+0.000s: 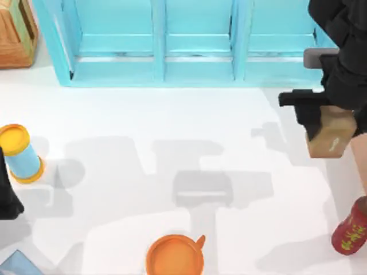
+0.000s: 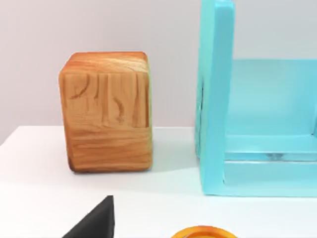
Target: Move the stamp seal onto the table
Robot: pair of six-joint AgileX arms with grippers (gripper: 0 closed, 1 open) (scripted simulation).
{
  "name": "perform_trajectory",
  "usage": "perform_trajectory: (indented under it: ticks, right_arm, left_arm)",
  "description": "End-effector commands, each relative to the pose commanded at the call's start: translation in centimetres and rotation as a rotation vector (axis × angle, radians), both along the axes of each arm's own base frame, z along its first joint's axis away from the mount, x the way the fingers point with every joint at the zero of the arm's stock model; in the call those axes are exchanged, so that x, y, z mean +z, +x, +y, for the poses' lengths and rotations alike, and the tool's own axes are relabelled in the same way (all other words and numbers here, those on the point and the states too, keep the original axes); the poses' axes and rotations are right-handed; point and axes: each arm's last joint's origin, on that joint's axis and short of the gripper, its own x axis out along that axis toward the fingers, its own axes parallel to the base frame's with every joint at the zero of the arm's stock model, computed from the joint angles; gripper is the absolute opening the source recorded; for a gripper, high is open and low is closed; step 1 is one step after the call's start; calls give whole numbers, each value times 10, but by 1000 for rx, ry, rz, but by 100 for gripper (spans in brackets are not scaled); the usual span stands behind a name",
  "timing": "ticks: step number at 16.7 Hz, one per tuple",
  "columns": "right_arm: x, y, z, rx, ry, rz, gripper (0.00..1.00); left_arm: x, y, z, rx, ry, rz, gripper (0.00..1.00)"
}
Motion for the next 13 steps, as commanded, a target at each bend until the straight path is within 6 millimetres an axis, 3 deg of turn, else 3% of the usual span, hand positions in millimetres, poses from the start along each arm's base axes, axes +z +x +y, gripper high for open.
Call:
perform_trajectory:
  ticks: [6, 13]
  right_arm:
    - [-47, 24, 47, 0, 2, -3, 0]
    - [-54, 25, 47, -6, 1, 2, 0]
  left_arm:
    - [0, 0, 0, 0, 0, 0, 100]
    - [0, 0, 0, 0, 0, 0, 100]
